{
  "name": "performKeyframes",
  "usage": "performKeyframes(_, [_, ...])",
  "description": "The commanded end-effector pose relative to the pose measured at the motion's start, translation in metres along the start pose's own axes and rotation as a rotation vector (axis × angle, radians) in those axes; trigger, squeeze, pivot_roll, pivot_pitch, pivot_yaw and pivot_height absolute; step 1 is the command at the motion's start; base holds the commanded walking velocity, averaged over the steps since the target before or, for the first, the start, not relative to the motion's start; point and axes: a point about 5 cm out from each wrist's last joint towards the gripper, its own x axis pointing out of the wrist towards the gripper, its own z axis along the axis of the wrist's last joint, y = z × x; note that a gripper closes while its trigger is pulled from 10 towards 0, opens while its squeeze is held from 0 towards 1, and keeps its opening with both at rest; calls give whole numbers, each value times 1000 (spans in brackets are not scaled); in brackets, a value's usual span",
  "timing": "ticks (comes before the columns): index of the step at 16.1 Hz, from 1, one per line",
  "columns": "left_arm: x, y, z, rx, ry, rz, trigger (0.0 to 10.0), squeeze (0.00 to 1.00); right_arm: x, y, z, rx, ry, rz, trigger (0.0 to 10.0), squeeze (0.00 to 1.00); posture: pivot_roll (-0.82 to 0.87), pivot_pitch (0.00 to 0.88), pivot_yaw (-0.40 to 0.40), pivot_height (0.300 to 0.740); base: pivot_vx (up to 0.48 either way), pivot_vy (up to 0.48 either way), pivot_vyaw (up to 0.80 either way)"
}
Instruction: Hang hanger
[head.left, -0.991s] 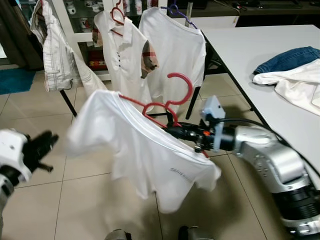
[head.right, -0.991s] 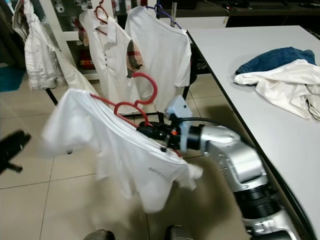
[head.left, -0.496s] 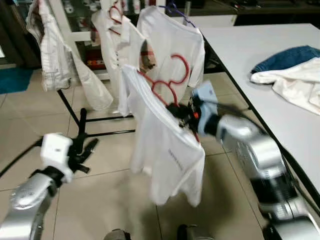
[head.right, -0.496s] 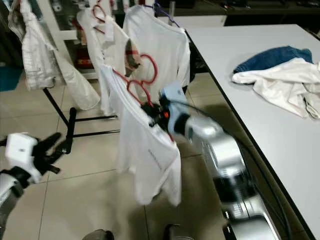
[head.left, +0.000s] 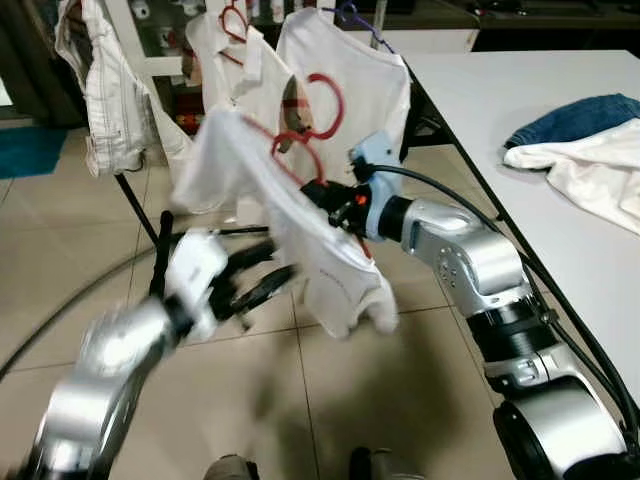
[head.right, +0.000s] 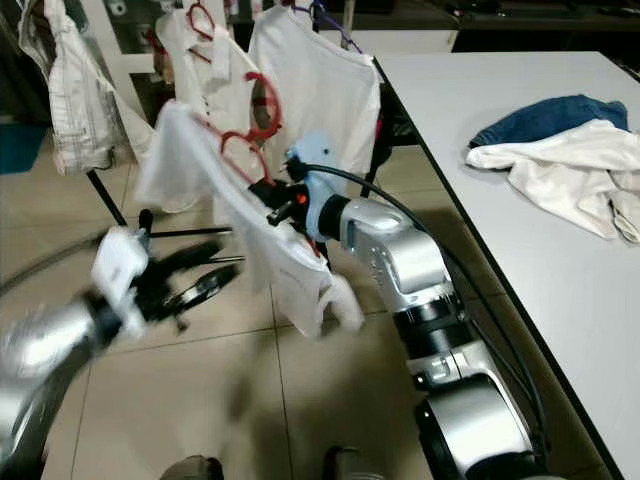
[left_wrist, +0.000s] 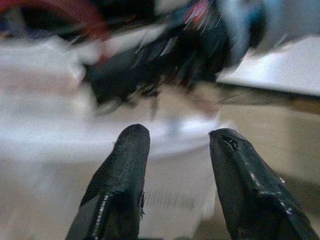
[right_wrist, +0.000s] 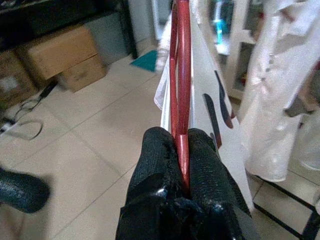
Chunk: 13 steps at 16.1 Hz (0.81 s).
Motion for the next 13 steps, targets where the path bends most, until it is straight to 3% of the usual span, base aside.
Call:
performKeyframes(1, [3, -4, -4, -27, 16, -68, 10000, 1000, 2, 5, 8, -27, -6, 35, 10000, 0, -44, 123, -40, 740, 0, 0, 0])
performKeyframes(2, [9, -8, -2, -47, 25, -183, 10000, 1000, 3, 9, 7, -28, 11, 53, 10000, 0, -46, 122, -33, 740, 0, 0, 0])
performKeyframes(3, [12, -11, -1, -58, 40, -255, 10000, 561, 4, 13, 7, -30, 12, 66, 10000, 0, -47, 122, -28, 740, 0, 0, 0])
performKeyframes(4, [16, -13, -3, -57, 82, -349, 10000, 208, 6, 19, 8, -34, 6, 92, 10000, 0, -47, 124, -23, 740, 0, 0, 0])
performKeyframes(5, [17, -12, -6, -26, 133, -411, 10000, 12, 7, 23, 9, -34, 3, 110, 10000, 0, -46, 125, -17, 740, 0, 0, 0])
performKeyframes(8, [27, 8, -14, 160, 188, -361, 10000, 0, 7, 33, 9, -28, 2, 151, 10000, 0, -42, 129, -9, 740, 0, 0, 0])
performKeyframes(13, [42, 17, -14, 216, 129, -326, 10000, 0, 4, 41, 3, -13, 11, 170, 10000, 0, -42, 133, -8, 740, 0, 0, 0])
